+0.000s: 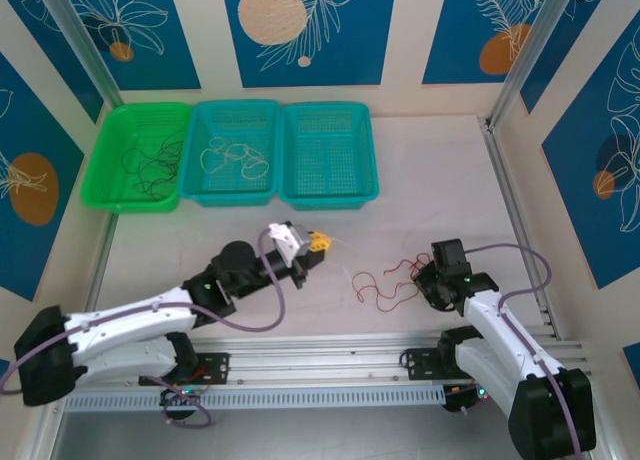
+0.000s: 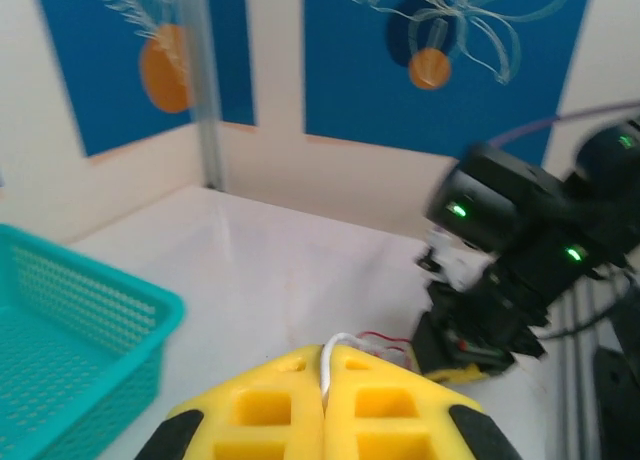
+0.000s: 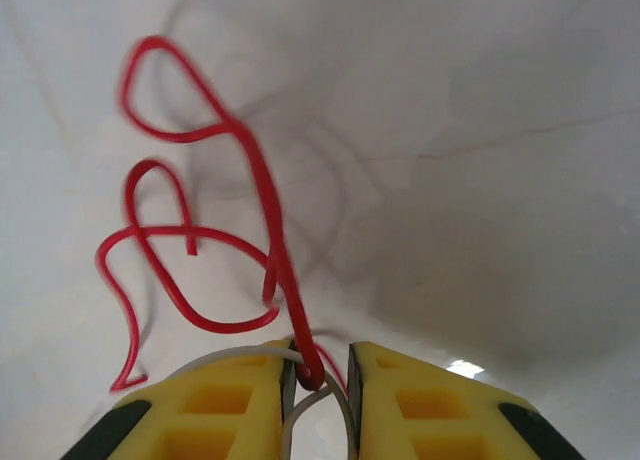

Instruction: Untangle the cables

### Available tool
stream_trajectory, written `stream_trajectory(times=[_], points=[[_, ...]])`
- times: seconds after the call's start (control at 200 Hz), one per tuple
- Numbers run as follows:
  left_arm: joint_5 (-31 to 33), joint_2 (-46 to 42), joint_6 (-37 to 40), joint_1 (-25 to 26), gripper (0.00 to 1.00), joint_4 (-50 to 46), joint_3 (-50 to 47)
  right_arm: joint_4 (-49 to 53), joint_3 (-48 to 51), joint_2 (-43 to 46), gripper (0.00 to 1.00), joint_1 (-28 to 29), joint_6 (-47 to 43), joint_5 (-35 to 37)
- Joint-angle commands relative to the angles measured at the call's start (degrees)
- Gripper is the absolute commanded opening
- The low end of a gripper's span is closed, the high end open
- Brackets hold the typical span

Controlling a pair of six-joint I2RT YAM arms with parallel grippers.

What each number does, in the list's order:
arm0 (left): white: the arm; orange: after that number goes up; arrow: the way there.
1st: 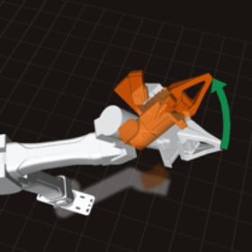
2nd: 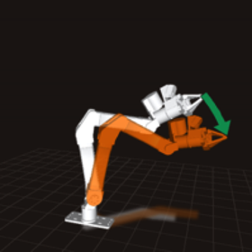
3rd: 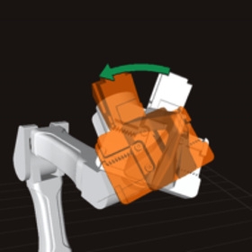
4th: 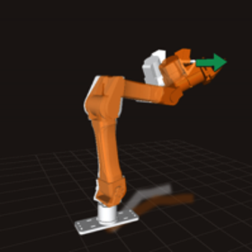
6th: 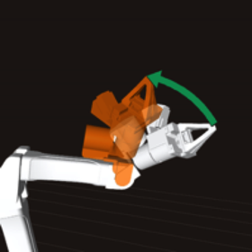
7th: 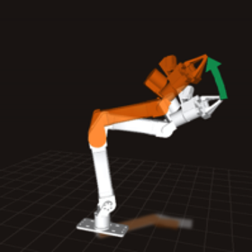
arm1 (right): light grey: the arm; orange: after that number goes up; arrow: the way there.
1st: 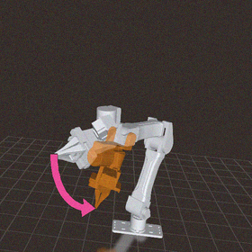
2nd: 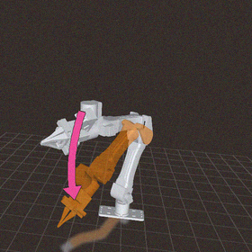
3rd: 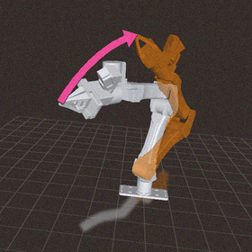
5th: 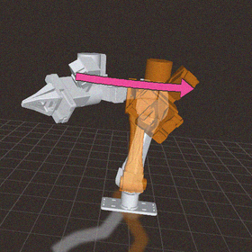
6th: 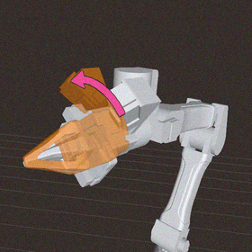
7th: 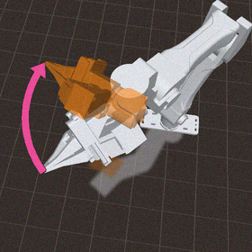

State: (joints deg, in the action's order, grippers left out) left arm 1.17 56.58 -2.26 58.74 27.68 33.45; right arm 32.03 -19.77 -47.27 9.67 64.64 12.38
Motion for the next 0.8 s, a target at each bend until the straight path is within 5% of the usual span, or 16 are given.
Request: stream_trajectory(times=[0.0, 0.18, 0.325, 0.585, 0.795], points=[[6.25, -6.45, -5.05, -4.97, 0.00, -10.69, 4.95, -0.04, 1.05, 0.73, 0.25, -1.58, 3.39, 0.52], [6.98, -8.94, -7.40, -15.26, 0.00, -26.96, 15.83, 0.31, 0.97, 1.89, 0.26, -2.93, 2.95, -0.33], [1.67, -4.01, -6.37, -24.94, 0.00, -35.03, 27.21, 1.21, 0.05, 4.20, 0.35, -3.08, 2.71, -1.22], [-9.38, 10.47, -9.99, -44.20, 0.00, -33.30, 40.79, 2.86, -2.12, 10.20, 0.58, -3.27, 1.06, -5.91], [-10.86, 21.46, -9.87, -50.59, 0.00, -32.91, 47.82, 6.82, -6.76, 14.62, 0.71, -3.39, -1.98, -7.58]])
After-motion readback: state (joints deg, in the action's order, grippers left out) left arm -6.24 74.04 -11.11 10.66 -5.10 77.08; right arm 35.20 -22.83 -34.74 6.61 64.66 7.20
